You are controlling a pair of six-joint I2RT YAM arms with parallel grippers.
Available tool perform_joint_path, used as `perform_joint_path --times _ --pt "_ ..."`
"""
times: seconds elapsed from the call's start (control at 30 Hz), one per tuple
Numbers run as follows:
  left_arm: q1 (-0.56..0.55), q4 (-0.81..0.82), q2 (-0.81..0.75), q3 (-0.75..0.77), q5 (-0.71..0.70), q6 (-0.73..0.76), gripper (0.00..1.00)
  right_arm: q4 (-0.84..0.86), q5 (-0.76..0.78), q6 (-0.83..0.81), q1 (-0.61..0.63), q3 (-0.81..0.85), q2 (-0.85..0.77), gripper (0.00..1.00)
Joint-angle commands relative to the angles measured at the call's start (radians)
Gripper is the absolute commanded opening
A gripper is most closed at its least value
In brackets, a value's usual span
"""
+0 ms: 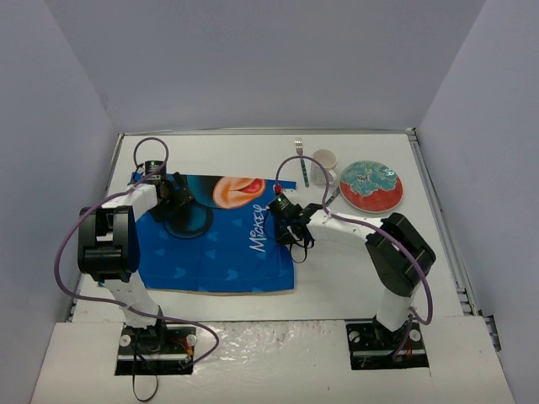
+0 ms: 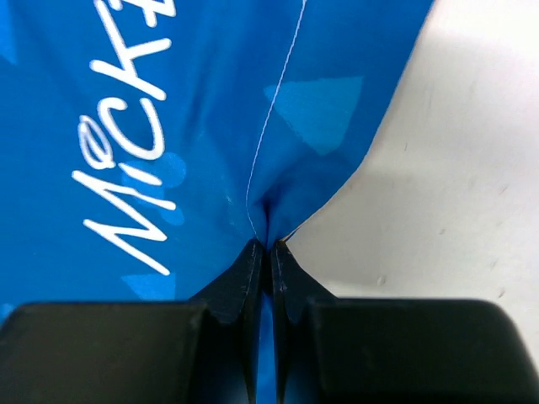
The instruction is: Set the dinner table for one person
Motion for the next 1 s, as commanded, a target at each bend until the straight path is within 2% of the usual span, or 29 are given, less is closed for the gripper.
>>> perform_joint_path --times 0.0,0.07,0.1,0.13,0.2,0.23,0.33,0.4,0.5,0.6,0.77,0.97 --pt "0.042 0.012 0.044 -0.004 -0.009 -0.015 0.91 -0.124 0.082 -0.054 -0.014 0.132 -0.029 0.0" --pt "0.042 0.008 0.042 0.005 -0.012 -0.017 0.91 -0.161 0.087 -0.053 -0.014 0.168 -0.04 0.0" --pt "0.042 0.006 0.041 0.008 -0.012 -0.017 0.91 -0.172 0.087 -0.053 -0.014 0.178 -0.044 0.09" --pt "0.042 0.005 0.038 0.009 -0.011 -0.017 0.91 -0.175 0.087 -0.052 -0.014 0.179 -0.044 0.11" --pt "0.042 -0.002 0.031 0.015 -0.011 -0.013 0.91 -0.208 0.094 -0.048 -0.018 0.174 -0.044 0.36" --pt "0.042 -0.006 0.024 0.018 -0.012 -0.009 0.91 -0.216 0.093 -0.047 -0.018 0.161 -0.05 0.44" --pt "0.042 -0.039 -0.013 0.023 -0.014 0.014 0.92 -0.237 0.096 -0.039 -0.015 0.107 -0.097 0.62" --pt "0.041 -0.071 -0.042 0.027 -0.019 0.032 0.93 -0.259 0.101 -0.035 -0.014 0.082 -0.151 0.69" --pt "0.029 -0.099 -0.098 0.027 -0.046 0.084 0.94 -0.268 0.104 -0.042 -0.006 0.071 -0.216 0.73" --pt "-0.005 -0.114 -0.129 0.026 -0.138 0.135 0.95 -0.24 0.093 -0.084 -0.003 0.113 -0.221 0.72" --pt "0.008 -0.114 -0.088 0.014 -0.184 0.148 0.95 -0.168 0.058 -0.217 -0.009 0.213 -0.115 0.72" --pt "0.036 -0.113 -0.05 -0.057 -0.168 0.105 0.95 -0.05 0.001 -0.344 -0.025 0.311 0.051 0.72"
